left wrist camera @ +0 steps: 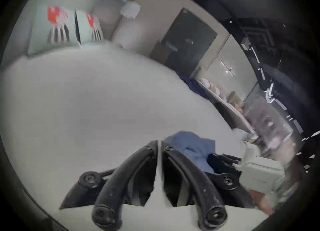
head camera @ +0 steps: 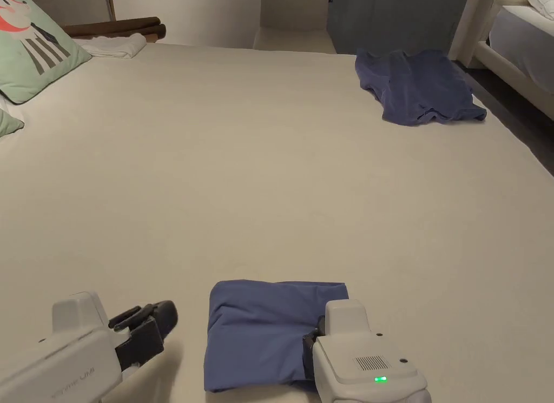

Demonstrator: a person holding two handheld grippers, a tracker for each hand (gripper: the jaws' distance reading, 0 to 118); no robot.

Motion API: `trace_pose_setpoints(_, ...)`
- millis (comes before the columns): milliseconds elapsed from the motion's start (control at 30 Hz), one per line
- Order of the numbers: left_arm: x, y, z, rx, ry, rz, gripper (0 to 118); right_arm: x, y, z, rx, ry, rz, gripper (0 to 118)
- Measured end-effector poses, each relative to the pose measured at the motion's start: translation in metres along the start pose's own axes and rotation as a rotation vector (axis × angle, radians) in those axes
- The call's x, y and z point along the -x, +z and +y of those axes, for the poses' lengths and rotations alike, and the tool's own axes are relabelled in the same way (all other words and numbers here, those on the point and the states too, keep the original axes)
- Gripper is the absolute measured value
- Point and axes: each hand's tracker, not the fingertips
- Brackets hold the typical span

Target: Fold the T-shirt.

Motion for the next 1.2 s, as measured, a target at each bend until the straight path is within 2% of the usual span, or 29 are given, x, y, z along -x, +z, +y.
trace_pose_setpoints(67,0.018,-0.015,0.012,0.131,0.078,-0.137,52,-0.002,-0.001,0.001,0.008,0.013,0.012,0)
trace_pose_setpoints(133,0.033,-0.031,0.016,0.244,0.133,-0.306,104,-0.002,-0.001,0.001,0.011,0.022,0.017,0)
trace_pose_setpoints(167,0.032,-0.037,0.016,0.302,0.184,-0.364,115,-0.002,-0.001,0.002,0.012,0.024,0.019,0)
trace_pose_setpoints(200,0.036,-0.044,0.016,0.332,0.226,-0.395,117,-0.003,-0.001,0.002,0.012,0.024,0.021,0)
trace_pose_setpoints(333,0.032,-0.072,0.009,0.384,0.35,-0.373,117,-0.008,-0.001,0.002,0.016,-0.022,0.039,0)
trace_pose_setpoints(433,0.035,-0.09,0.005,0.396,0.348,-0.448,116,-0.012,0.0,0.0,0.012,-0.07,0.057,0)
trace_pose_setpoints(500,0.024,-0.101,0.003,0.453,0.337,-0.47,110,-0.014,0.0,-0.001,0.005,-0.112,0.066,0)
trace_pose_setpoints(567,0.011,-0.107,0.001,0.455,0.241,-0.403,78,-0.016,0.001,-0.005,-0.01,-0.161,0.072,0)
trace_pose_setpoints(600,0.004,-0.107,0.0,0.446,0.171,-0.334,53,-0.016,0.002,-0.006,-0.016,-0.178,0.068,0)
trace_pose_setpoints(667,-0.002,-0.11,0.0,0.438,0.085,-0.203,38,-0.017,0.005,-0.009,-0.06,-0.234,0.068,0)
trace_pose_setpoints(700,0.002,-0.111,0.002,0.45,0.133,-0.256,36,-0.018,0.009,-0.011,-0.088,-0.26,0.083,0)
trace_pose_setpoints(733,0.009,-0.11,0.006,0.47,0.206,-0.304,35,-0.016,0.015,-0.011,-0.139,-0.279,0.052,0)
trace_pose_setpoints(867,0.024,-0.106,0.023,0.508,0.284,-0.322,28,-0.005,0.049,-0.007,-0.399,-0.257,-0.075,0)
trace_pose_setpoints(967,0.034,-0.092,0.041,0.504,0.298,-0.336,27,0.01,0.068,0.008,-0.534,-0.173,-0.114,0)
trace_pose_setpoints(1033,0.049,-0.077,0.055,0.486,0.313,-0.344,26,0.021,0.072,0.022,-0.575,-0.133,-0.11,0)
trace_pose_setpoints(1200,0.108,-0.017,0.089,0.383,0.346,-0.284,26,0.074,0.067,0.055,-0.617,-0.074,0.022,0)
